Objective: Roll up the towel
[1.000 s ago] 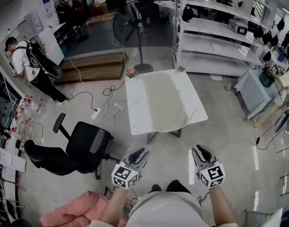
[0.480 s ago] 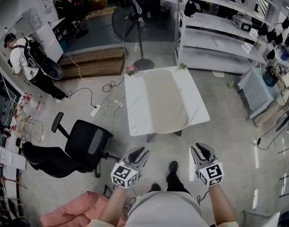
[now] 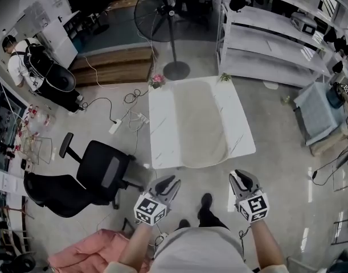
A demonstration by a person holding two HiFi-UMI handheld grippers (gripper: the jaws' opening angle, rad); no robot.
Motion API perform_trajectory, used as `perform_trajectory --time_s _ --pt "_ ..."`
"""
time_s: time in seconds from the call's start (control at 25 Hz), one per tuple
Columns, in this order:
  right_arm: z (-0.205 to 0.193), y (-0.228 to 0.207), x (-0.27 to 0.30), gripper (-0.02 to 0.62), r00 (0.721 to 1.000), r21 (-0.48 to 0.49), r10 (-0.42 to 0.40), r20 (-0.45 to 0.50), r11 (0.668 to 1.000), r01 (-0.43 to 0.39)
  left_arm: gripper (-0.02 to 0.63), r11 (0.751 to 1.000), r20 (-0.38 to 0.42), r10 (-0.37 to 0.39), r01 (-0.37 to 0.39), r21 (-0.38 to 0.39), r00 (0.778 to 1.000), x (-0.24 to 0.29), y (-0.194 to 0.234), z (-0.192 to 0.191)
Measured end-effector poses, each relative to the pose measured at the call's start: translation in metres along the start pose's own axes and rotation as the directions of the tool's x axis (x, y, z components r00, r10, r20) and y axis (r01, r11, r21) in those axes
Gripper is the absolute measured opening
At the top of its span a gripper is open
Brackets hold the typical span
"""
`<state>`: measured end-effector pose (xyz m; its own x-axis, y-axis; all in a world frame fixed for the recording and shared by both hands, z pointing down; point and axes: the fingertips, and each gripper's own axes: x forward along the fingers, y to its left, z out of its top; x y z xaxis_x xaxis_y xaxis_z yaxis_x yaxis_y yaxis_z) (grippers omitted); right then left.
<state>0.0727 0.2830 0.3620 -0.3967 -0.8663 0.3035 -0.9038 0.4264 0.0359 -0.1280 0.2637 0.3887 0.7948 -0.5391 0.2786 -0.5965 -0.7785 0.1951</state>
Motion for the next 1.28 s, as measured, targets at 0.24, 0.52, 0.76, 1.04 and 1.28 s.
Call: perform_trajectory --time_s 0.24,0.52,0.76,1.04,1.28 --pt "0.0 -0.035 0.041 0.1 0.996 -0.029 0.087 -0.036 0.996 -0.088 0.114 1.0 -0.041 0.027 -0.026 0.005 0.999 0.047 0.017 0.004" --pt "-0.02 -0.067 0.082 0.098 0.964 -0.068 0.242 -0.11 0.966 -0.25 0.118 0.998 -0.108 0.053 -0.05 0.028 0.993 0.096 0.033 -0.01" --pt "-0.051 -0.083 0.106 0.098 0.919 -0.066 0.346 -0.187 0.929 -0.364 0.123 0.998 -0.171 0.053 -0.046 0.048 0.984 0.134 0.044 -0.03" --pt "-0.11 -0.087 0.131 0.104 0.853 -0.055 0.425 -0.304 0.885 -0.461 0.14 0.999 -0.278 0.033 -0.02 0.047 0.96 0.165 0.061 -0.08" --pt "-0.16 -0.097 0.159 0.11 0.826 -0.096 0.404 -0.392 0.875 -0.474 0.151 0.988 -0.432 -0.001 0.066 0.136 0.902 0.187 0.079 -0.148"
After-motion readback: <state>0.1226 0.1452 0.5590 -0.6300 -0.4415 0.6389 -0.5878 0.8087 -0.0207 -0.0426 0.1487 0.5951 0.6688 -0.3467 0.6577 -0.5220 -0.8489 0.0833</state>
